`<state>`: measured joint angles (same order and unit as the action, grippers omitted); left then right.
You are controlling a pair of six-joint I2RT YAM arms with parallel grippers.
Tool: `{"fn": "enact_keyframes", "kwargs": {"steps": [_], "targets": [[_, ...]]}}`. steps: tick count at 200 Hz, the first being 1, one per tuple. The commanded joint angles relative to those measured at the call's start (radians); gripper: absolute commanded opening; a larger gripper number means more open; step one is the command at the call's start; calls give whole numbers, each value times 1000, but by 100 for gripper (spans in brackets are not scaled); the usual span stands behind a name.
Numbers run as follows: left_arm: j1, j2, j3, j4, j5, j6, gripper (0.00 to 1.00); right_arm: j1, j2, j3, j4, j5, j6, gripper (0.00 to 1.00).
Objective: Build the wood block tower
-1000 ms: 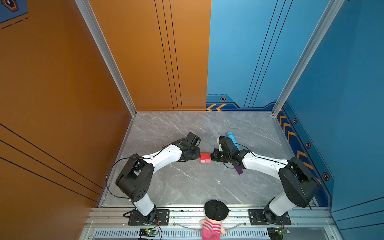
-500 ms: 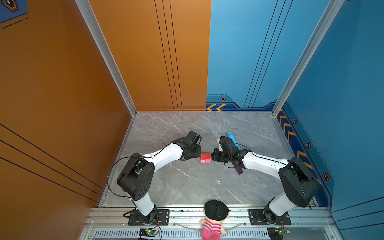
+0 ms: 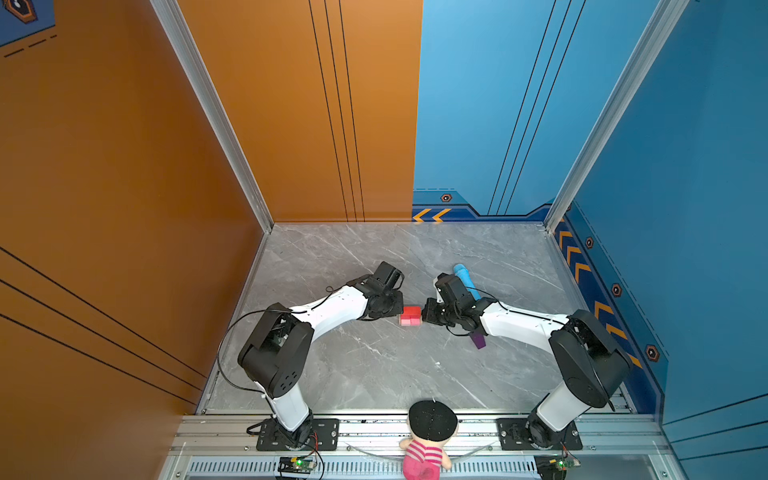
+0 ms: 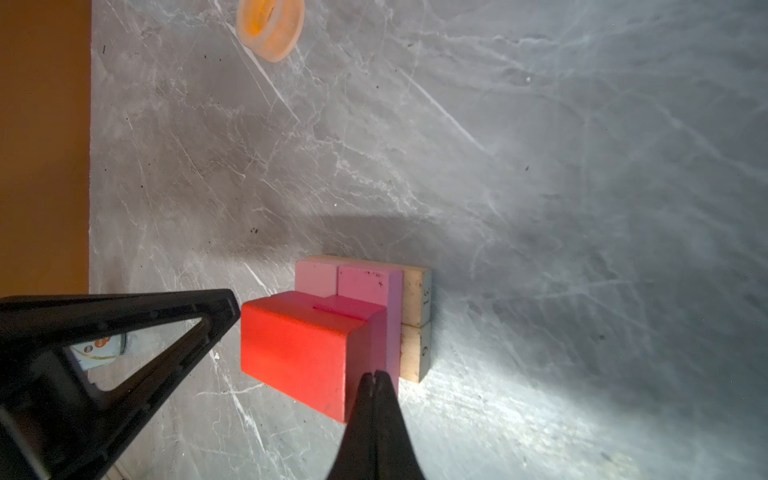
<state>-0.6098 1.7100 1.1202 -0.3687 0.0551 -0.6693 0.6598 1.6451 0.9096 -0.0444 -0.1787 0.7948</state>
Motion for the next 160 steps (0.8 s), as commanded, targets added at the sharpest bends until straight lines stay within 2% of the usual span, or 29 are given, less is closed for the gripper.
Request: {"fn": "enact_keyframes", "kwargs": {"steps": [1,160], "targets": [[-11,10,27,-10,14,22,0,-5,1,25,-23,-1,21,0],[-20,13,33,-10,16,21,0,4,1,32,-23,-6,21,0]]}}
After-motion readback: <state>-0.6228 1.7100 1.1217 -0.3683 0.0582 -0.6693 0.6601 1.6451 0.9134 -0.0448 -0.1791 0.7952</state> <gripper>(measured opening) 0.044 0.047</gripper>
